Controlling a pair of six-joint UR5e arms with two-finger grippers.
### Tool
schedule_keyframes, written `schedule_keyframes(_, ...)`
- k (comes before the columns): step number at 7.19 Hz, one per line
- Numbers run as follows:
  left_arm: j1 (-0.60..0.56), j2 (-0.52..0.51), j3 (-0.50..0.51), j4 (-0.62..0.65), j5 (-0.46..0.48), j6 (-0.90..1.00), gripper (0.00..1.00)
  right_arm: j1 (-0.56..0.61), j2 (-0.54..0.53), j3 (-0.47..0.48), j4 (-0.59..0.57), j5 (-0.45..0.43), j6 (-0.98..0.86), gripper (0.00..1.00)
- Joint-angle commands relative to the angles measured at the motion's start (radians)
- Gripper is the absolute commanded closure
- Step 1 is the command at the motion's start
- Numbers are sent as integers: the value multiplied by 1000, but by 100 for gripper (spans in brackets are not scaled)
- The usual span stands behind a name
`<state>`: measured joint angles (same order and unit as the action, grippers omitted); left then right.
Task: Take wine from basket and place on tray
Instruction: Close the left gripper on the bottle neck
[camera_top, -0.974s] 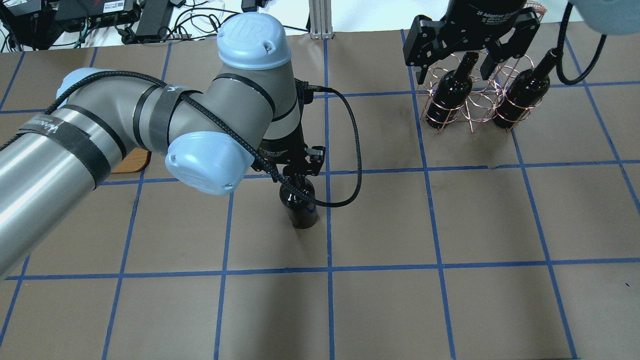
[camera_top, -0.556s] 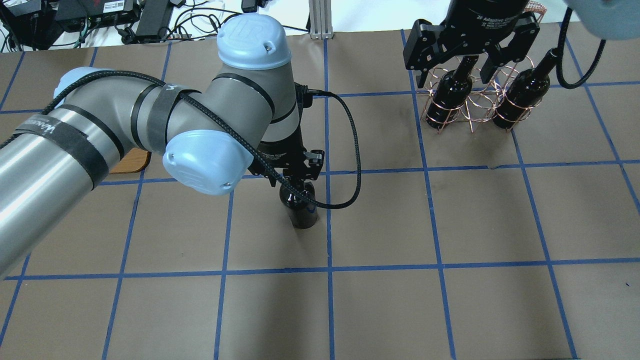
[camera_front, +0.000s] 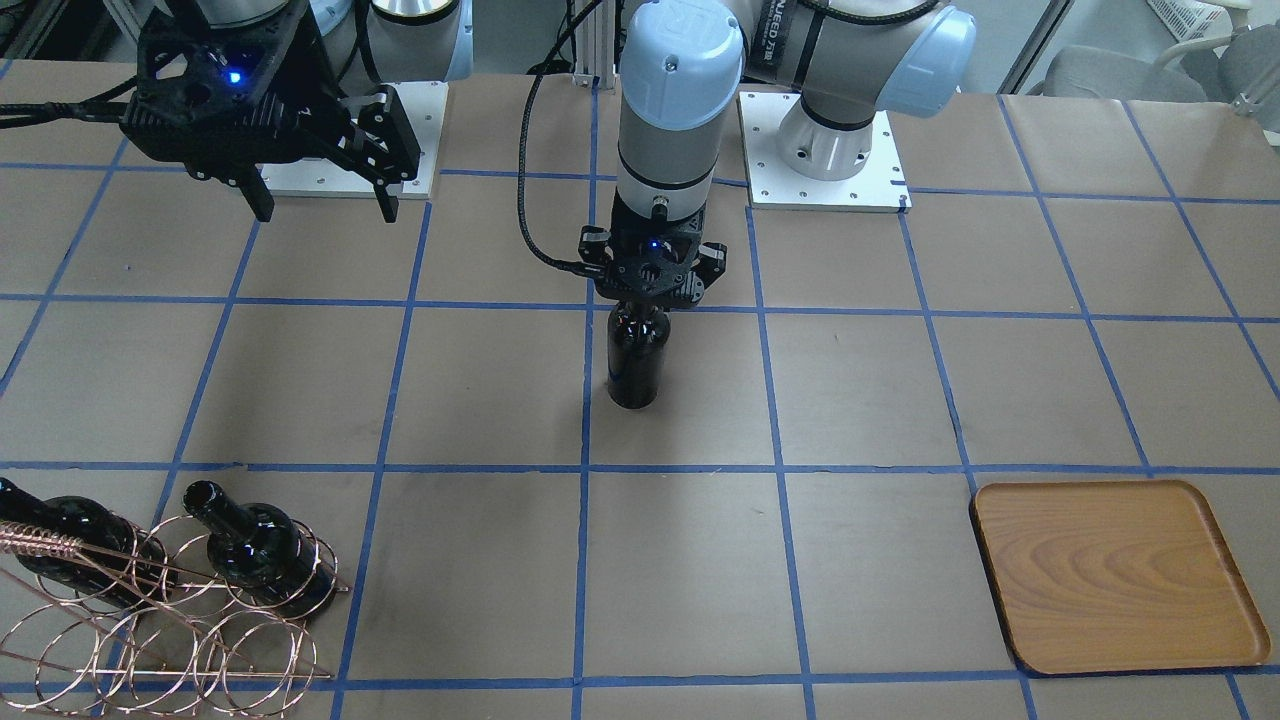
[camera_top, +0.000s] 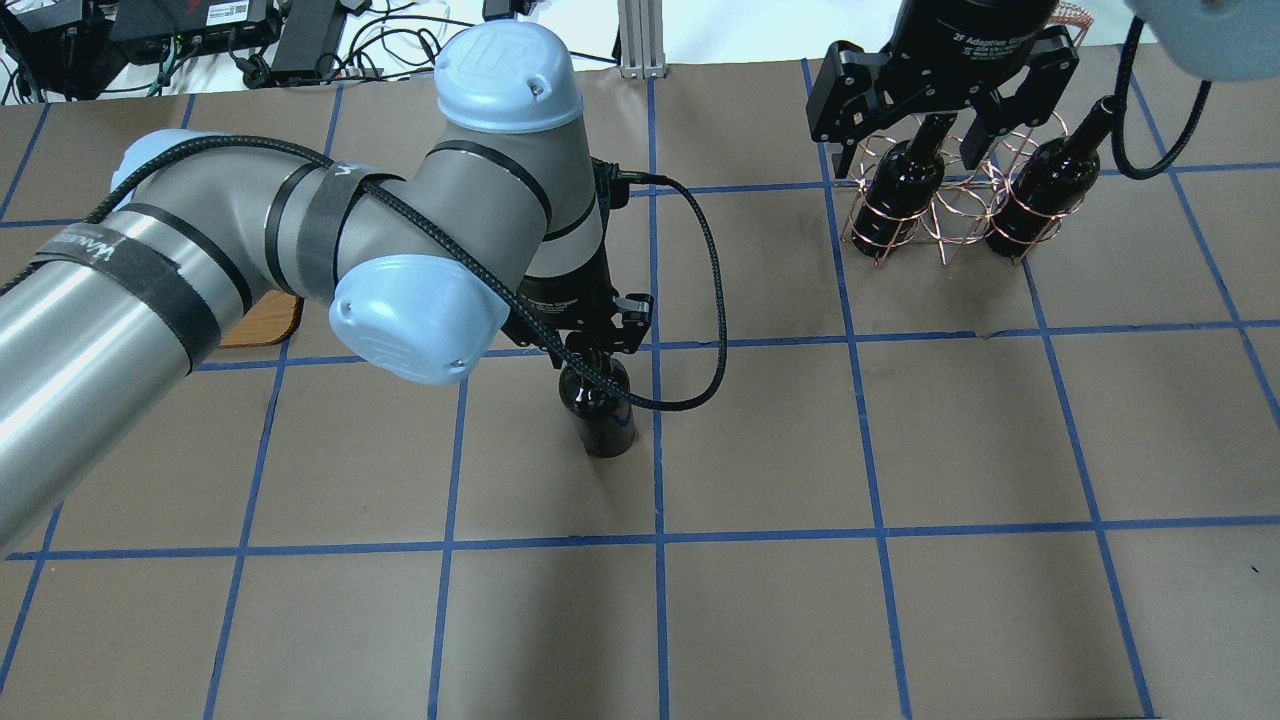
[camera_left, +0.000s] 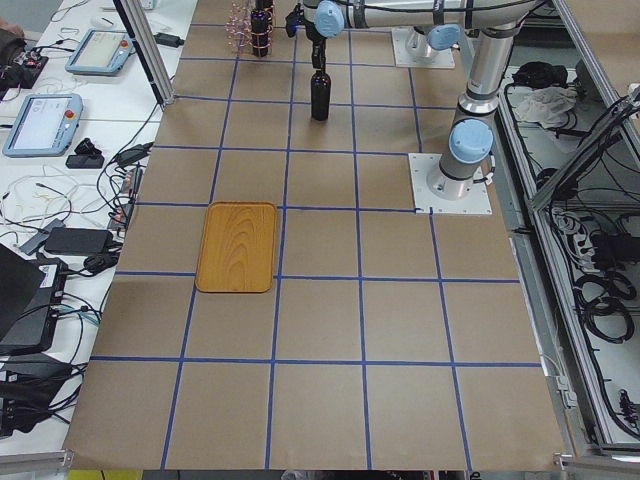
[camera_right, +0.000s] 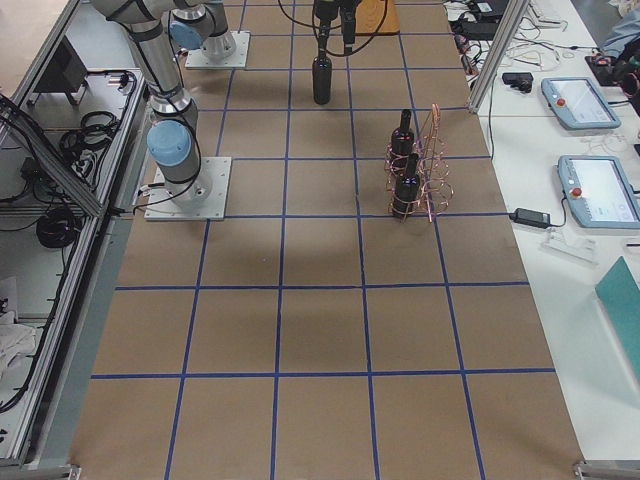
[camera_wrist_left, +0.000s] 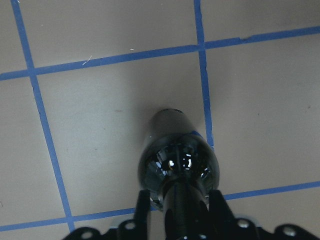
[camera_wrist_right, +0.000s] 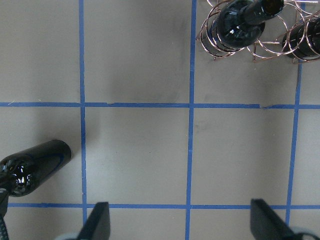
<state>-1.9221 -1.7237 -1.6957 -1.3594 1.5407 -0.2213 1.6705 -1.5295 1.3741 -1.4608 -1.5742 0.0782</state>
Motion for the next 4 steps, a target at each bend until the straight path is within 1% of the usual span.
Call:
schedule_keyframes(1, 0, 1, 1, -16, 4, -6, 100, 0, 0, 0, 0, -1, 0, 0)
schedule_keyframes(3, 9, 4, 8, -27, 13, -1, 100, 0, 0, 0, -3, 0, 0, 0)
schedule_keyframes(4, 44, 12, 55, -32, 21, 6, 100, 0, 0, 0, 0, -3, 0, 0)
